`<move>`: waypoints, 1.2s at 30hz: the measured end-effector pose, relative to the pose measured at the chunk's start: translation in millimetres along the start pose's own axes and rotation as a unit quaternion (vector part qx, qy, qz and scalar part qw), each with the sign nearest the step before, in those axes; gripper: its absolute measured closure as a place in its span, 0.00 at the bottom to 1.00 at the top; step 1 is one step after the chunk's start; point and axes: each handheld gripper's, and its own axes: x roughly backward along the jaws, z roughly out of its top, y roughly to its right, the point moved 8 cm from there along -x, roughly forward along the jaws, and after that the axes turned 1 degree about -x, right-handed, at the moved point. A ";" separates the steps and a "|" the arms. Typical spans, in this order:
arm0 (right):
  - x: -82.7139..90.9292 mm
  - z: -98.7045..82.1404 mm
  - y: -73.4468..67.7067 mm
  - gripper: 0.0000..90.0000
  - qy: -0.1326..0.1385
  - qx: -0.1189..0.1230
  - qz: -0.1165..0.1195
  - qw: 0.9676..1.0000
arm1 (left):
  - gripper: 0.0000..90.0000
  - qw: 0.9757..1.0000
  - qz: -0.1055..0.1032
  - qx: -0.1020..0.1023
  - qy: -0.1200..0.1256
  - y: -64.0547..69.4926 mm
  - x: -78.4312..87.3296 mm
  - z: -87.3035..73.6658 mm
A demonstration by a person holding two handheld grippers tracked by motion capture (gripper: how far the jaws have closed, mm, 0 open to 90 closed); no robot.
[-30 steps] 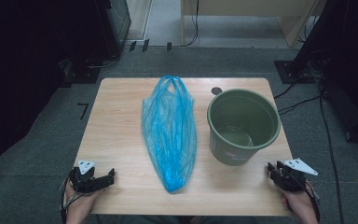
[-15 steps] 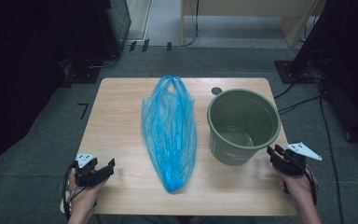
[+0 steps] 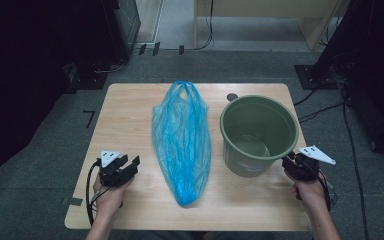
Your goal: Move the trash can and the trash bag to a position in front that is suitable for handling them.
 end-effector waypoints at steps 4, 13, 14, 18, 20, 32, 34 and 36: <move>2.2 -0.4 -11.6 0.80 0.001 0.013 0.017 1.000 | 0.69 1.000 -0.021 -0.009 0.013 21.0 -4.1 13.1; -2.1 10.8 -16.0 0.78 0.031 0.012 -0.001 0.999 | 0.77 0.998 -0.059 -0.026 0.013 50.6 -14.0 25.4; -3.9 14.2 -13.8 0.79 0.034 0.000 0.000 0.999 | 0.78 0.998 -0.060 -0.025 0.014 54.0 -15.5 26.6; -9.0 22.7 -18.2 0.81 0.034 0.001 0.009 0.999 | 0.81 0.997 -0.068 -0.032 0.013 68.3 -22.6 32.2; -9.6 23.2 -21.7 0.82 0.031 0.006 0.010 0.999 | 0.83 0.997 -0.071 -0.036 0.013 73.1 -25.2 34.3; -1.1 23.6 -46.0 0.80 0.022 0.066 0.035 0.997 | 0.85 0.995 -0.078 -0.057 0.013 106.5 -36.8 43.5; -4.5 29.3 -39.6 0.80 0.023 0.041 0.026 0.999 | 0.85 0.995 -0.078 -0.057 0.013 108.8 -38.3 44.5; -8.2 33.4 -38.2 0.80 0.025 0.029 0.027 0.999 | 0.86 0.995 -0.079 -0.056 0.012 116.9 -43.0 48.8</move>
